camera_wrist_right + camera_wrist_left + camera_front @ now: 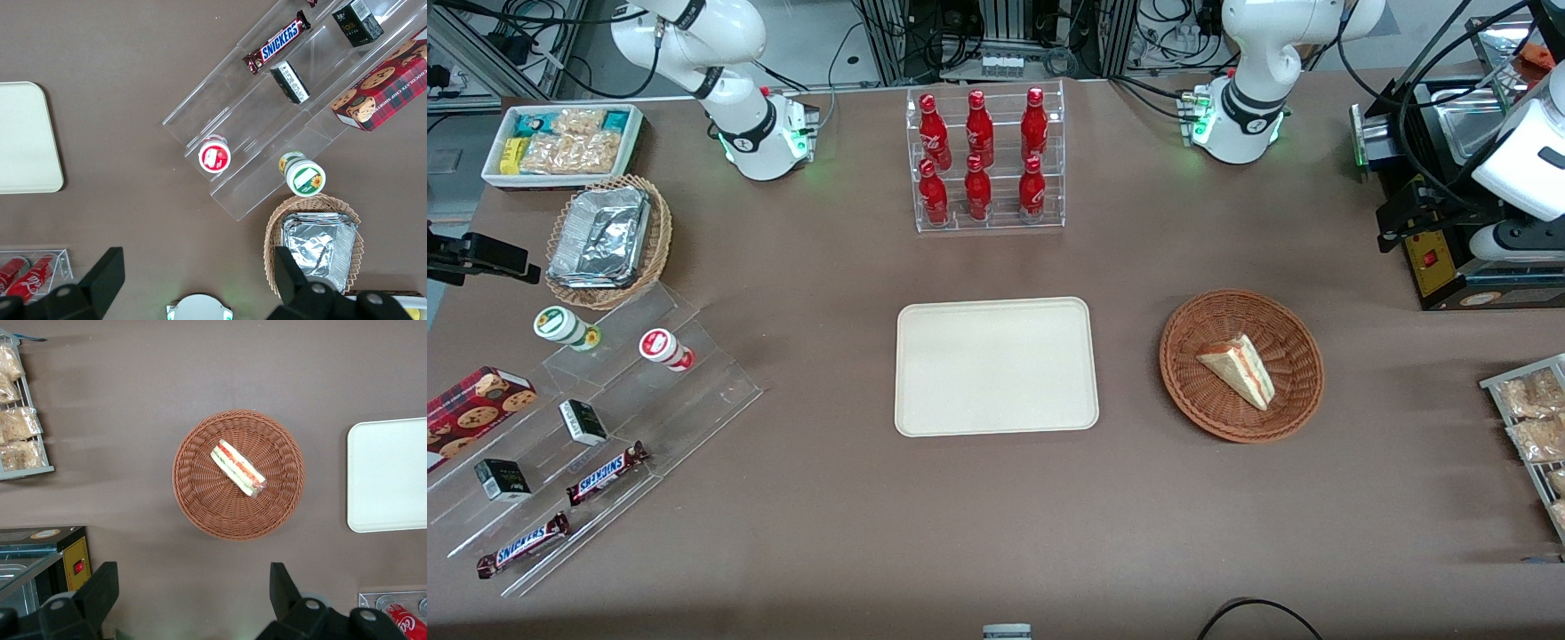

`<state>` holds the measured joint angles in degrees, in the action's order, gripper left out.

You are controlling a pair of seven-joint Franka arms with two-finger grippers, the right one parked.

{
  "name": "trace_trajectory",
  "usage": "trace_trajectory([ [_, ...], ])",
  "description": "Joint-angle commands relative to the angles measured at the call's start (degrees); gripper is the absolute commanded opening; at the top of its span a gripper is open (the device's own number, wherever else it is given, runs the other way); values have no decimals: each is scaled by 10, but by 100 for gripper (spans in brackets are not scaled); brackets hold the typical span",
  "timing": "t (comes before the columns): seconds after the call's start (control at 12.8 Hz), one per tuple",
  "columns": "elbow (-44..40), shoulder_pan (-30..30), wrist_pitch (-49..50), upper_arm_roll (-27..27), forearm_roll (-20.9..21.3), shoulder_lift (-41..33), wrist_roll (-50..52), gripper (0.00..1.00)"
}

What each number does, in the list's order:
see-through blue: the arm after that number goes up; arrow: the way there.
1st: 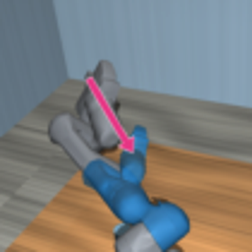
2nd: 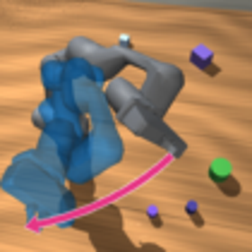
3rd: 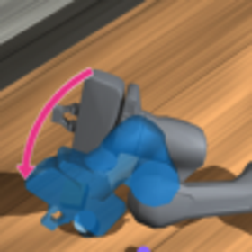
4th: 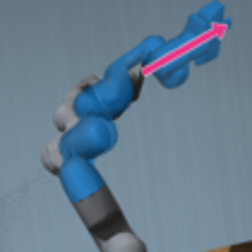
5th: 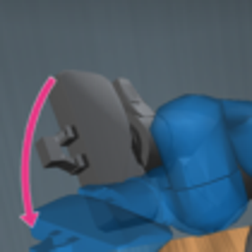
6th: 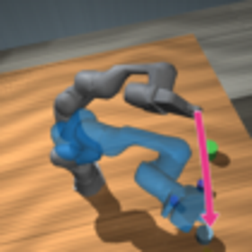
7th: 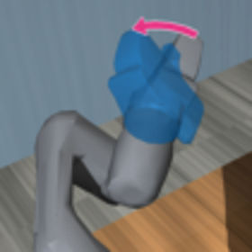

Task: Place sandwich from basket to tray
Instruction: 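Move the left gripper down over the wrapped sandwich in the basket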

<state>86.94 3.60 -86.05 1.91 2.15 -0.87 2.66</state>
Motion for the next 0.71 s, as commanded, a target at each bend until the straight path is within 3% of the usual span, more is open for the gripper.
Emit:
trace_trajectory([
  [0.0, 14, 0, 1, 0, 6, -9, -8, 100],
  [0.39, 31, 3, -48, 1, 9, 57, 0, 100],
  [0.63, 134, 6, -172, 3, 3, 54, 38, 100],
])
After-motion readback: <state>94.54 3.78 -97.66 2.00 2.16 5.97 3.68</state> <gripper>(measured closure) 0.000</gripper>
